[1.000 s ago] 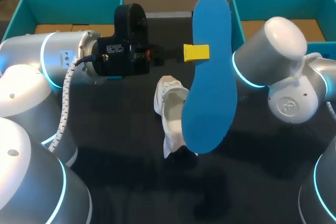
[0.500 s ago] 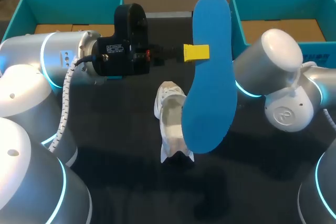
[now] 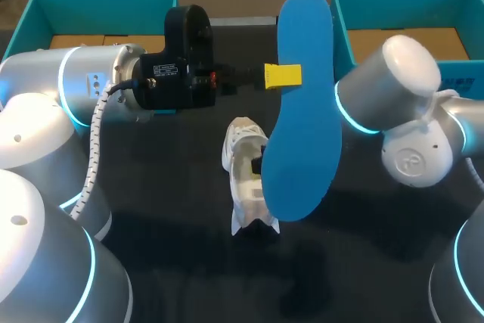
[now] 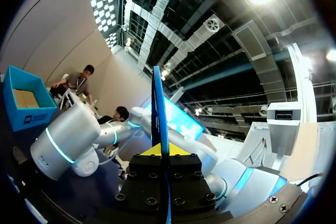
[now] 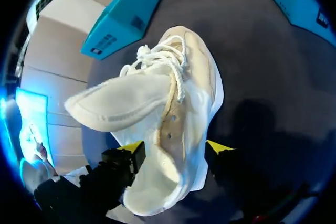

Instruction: Take the shoe out of the shoebox, open the shoe tongue, remove and reinsert the insole, then place the shoe into the shoebox

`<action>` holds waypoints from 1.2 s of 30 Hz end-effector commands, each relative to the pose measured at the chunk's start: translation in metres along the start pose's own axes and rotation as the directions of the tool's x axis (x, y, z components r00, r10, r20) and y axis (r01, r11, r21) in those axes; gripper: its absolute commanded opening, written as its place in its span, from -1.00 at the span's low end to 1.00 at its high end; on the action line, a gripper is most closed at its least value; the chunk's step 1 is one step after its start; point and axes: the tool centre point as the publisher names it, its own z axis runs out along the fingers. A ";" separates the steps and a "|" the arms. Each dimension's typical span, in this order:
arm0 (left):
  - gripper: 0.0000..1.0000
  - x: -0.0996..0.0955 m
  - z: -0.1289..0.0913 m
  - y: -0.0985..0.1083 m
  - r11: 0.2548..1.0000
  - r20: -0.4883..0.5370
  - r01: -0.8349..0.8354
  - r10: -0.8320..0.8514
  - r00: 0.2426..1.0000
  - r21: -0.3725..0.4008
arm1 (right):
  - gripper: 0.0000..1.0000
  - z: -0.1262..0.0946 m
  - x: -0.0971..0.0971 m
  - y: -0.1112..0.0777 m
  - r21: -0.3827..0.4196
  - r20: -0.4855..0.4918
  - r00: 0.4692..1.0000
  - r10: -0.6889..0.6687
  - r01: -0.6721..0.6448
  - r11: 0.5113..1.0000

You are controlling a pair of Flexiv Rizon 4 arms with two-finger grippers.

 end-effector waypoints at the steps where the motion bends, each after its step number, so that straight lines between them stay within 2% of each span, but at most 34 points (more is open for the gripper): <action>1: -1.00 0.004 0.006 0.002 1.000 0.008 0.000 0.000 1.000 0.012 | 1.00 -0.024 -0.006 -0.003 -0.012 -0.065 0.997 0.048 -0.049 0.999; 3: -1.00 0.004 0.006 0.002 1.000 0.008 0.000 0.000 1.000 0.012 | 1.00 -0.038 -0.003 -0.001 -0.047 -0.124 0.990 0.072 -0.078 0.996; 10: -1.00 0.004 0.006 0.002 1.000 0.008 0.000 0.000 1.000 0.012 | 1.00 -0.068 0.004 0.008 -0.030 -0.239 0.968 0.075 -0.085 0.996; 26: -1.00 0.004 0.006 0.002 1.000 0.008 0.000 0.000 1.000 0.012 | 1.00 -0.068 0.004 0.008 -0.030 -0.239 0.968 0.075 -0.085 0.996; 29: -1.00 0.004 0.006 0.002 1.000 0.008 0.000 0.000 1.000 0.012 | 1.00 -0.082 0.009 0.011 -0.050 -0.204 0.977 0.065 -0.076 0.996; 36: -1.00 0.004 0.006 0.002 1.000 0.008 0.000 0.000 1.000 0.012 | 1.00 -0.105 0.018 0.017 -0.054 -0.289 0.955 0.064 -0.083 0.995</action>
